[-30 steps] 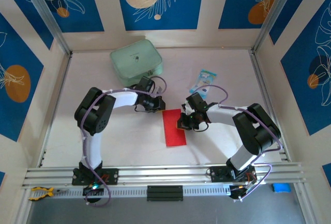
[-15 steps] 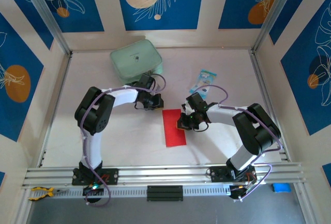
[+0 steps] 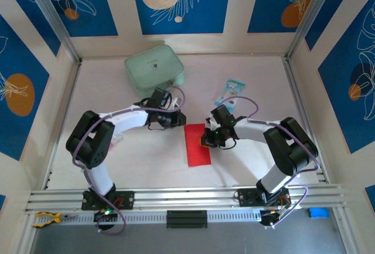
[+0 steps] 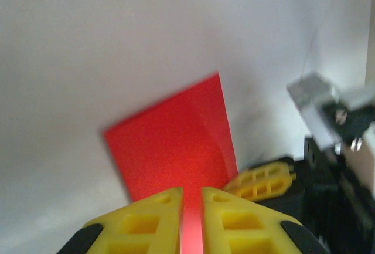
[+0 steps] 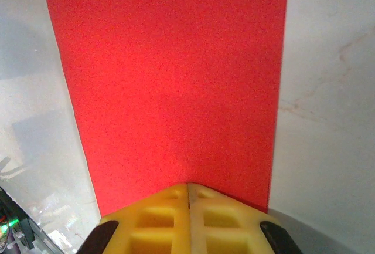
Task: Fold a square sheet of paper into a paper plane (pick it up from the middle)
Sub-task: First fold the square sheet of paper in half at the center of the table.
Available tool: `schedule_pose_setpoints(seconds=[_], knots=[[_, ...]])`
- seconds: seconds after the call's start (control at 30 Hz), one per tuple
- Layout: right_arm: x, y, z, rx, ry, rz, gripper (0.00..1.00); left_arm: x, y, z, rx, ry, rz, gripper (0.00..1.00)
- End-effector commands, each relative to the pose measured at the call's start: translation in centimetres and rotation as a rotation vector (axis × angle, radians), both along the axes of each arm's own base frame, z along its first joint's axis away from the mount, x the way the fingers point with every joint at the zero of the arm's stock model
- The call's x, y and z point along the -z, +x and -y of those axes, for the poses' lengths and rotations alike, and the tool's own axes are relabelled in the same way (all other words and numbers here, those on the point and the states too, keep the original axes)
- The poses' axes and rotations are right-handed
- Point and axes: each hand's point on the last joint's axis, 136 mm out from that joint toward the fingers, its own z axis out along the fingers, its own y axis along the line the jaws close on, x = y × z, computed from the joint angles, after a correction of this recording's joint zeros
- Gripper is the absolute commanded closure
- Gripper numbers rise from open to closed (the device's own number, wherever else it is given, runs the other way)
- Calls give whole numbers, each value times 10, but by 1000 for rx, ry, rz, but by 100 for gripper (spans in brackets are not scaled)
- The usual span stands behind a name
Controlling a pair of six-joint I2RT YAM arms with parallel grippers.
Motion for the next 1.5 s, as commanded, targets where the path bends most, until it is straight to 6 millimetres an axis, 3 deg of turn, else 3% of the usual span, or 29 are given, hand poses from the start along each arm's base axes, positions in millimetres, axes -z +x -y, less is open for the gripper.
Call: schedule_pose_setpoints(seconds=[0.0, 0.17, 0.4, 0.5, 0.67, 0.83, 1.0, 1.17, 1.47], knots=[[21, -24, 25, 14, -120, -102, 98, -2, -22, 18, 68, -68, -20, 84], [22, -24, 25, 13, -123, -103, 98, 18, -31, 24, 81, -63, -58, 84], [21, -26, 25, 13, -124, -104, 98, 70, -54, 0, 72, 45, -136, 84], [21, -27, 25, 12, -125, -102, 98, 82, -61, -11, 72, 88, -146, 84], [21, -27, 26, 14, -127, -100, 98, 64, -56, -12, 78, 103, -103, 84], [20, -26, 26, 15, -127, -98, 98, 31, -52, 0, 93, 69, -62, 83], [20, -26, 26, 17, -127, -97, 98, 17, -58, 16, 111, 18, -63, 83], [20, -27, 26, 16, -126, -97, 98, 30, -64, 23, 124, 38, -91, 83], [18, -28, 25, 13, -121, -95, 98, 74, -81, -8, 133, 212, -157, 84]])
